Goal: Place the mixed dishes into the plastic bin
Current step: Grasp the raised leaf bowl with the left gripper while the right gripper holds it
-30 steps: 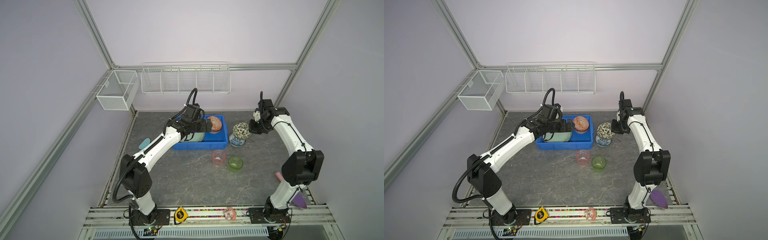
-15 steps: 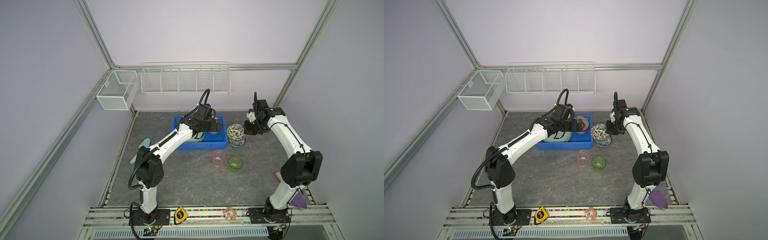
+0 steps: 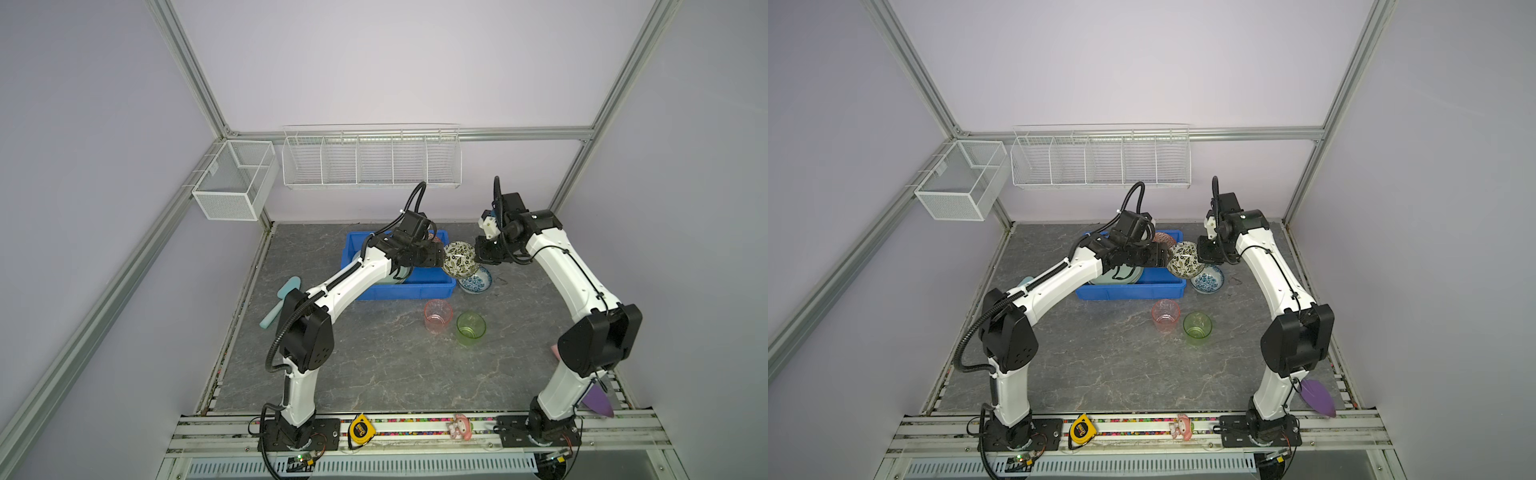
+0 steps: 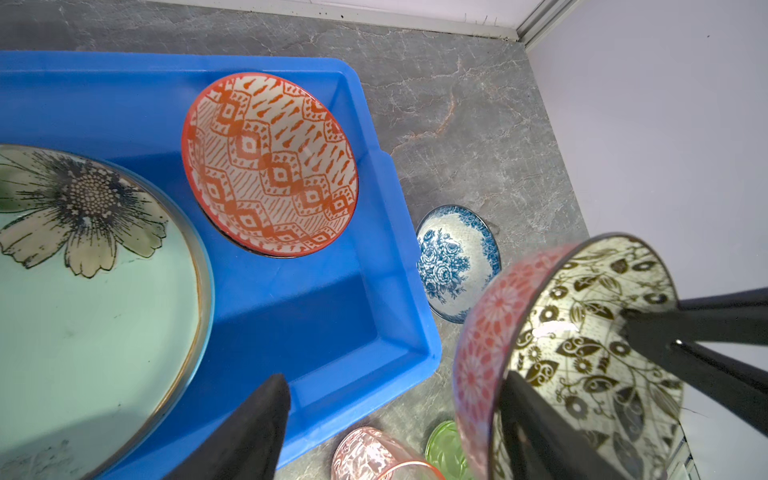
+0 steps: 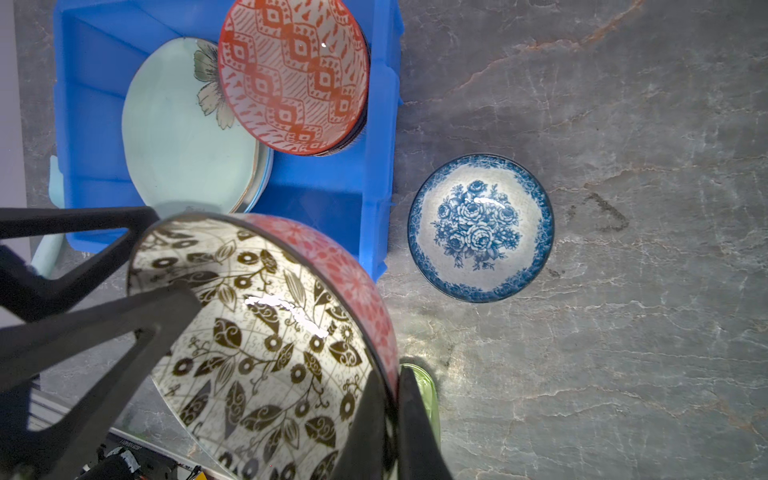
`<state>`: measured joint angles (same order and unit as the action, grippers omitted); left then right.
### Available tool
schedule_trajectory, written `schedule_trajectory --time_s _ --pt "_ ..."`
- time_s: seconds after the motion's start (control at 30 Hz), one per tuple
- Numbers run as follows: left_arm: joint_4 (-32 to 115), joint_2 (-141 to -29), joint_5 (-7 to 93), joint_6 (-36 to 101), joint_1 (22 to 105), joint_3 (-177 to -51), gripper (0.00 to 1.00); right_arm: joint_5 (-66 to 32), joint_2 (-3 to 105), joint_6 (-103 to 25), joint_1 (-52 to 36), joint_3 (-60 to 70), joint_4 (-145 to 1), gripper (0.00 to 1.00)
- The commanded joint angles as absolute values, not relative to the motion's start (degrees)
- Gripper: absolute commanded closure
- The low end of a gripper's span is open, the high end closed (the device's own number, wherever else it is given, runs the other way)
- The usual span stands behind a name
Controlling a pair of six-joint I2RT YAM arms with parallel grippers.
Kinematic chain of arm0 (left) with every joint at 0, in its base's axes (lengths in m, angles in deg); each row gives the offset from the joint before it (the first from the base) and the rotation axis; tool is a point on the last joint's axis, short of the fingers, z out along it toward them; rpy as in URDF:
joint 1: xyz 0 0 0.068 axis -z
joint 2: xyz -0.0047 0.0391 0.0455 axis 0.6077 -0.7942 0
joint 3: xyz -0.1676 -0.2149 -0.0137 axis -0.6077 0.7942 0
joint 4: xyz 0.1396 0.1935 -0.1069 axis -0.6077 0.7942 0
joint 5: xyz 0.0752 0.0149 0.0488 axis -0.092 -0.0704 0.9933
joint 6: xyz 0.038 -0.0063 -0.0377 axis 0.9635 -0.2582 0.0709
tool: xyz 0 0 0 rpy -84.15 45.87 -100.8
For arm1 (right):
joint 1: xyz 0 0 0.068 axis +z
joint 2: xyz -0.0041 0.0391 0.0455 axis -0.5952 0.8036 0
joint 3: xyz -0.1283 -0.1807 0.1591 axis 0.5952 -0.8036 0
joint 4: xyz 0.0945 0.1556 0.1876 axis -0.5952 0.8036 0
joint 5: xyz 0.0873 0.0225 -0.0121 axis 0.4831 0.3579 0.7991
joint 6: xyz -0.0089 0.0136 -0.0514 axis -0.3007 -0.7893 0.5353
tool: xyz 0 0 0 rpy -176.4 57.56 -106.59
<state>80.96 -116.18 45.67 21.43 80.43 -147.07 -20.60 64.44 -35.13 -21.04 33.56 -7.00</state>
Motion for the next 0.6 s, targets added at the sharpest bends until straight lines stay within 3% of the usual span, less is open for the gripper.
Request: schedule_trajectory --time_s 0.0,0.2,0.57 --pt "82.31 -117.35 44.77 21.3 80.87 -149.28 0.24 -19.7 65.25 -35.99 -20.47 35.77 -7.28 0.93" --pt "83.03 -118.2 44.63 21.06 80.92 -149.7 0.34 -19.83 65.86 -36.09 -19.74 37.1 -7.1 0.93" --pt "83.55 -118.6 44.92 20.86 80.87 -150.09 0.68 -21.32 66.3 -35.99 -18.69 37.88 -6.92 0.93"
